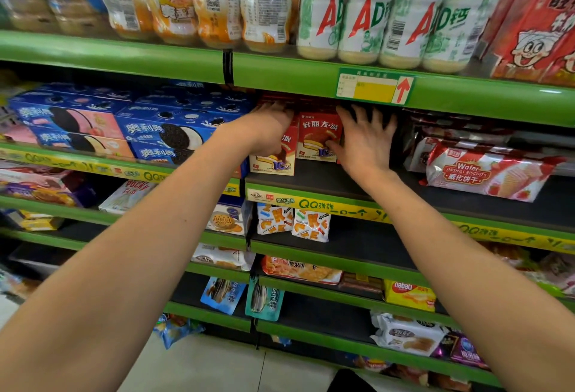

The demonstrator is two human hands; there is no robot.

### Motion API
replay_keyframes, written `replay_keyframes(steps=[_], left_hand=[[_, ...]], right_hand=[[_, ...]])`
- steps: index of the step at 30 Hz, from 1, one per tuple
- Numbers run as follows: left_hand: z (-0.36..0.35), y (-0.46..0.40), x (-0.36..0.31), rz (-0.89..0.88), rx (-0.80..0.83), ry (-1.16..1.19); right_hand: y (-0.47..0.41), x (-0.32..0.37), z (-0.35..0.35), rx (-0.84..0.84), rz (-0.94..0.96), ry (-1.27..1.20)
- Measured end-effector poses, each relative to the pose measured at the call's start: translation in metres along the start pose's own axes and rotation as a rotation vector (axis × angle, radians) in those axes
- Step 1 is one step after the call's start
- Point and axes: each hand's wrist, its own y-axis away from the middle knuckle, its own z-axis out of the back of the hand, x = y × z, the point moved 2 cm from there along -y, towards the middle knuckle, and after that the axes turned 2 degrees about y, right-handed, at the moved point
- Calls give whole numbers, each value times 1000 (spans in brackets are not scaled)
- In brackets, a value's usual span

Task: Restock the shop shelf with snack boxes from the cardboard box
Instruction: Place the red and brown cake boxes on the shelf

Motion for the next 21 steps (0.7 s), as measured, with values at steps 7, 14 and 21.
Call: replay_keyframes(steps=[7,14,21], left_hand=[[-3,-5,1,-1,-25,20],[-5,-3,2,2,-28,25],[-8,9,-2,-58,-126,-40]], right_hand=[[2,2,-6,-30,-31,4],[4,1,-8,-25,-16,2],[7,-3,-6,20,34,-1]])
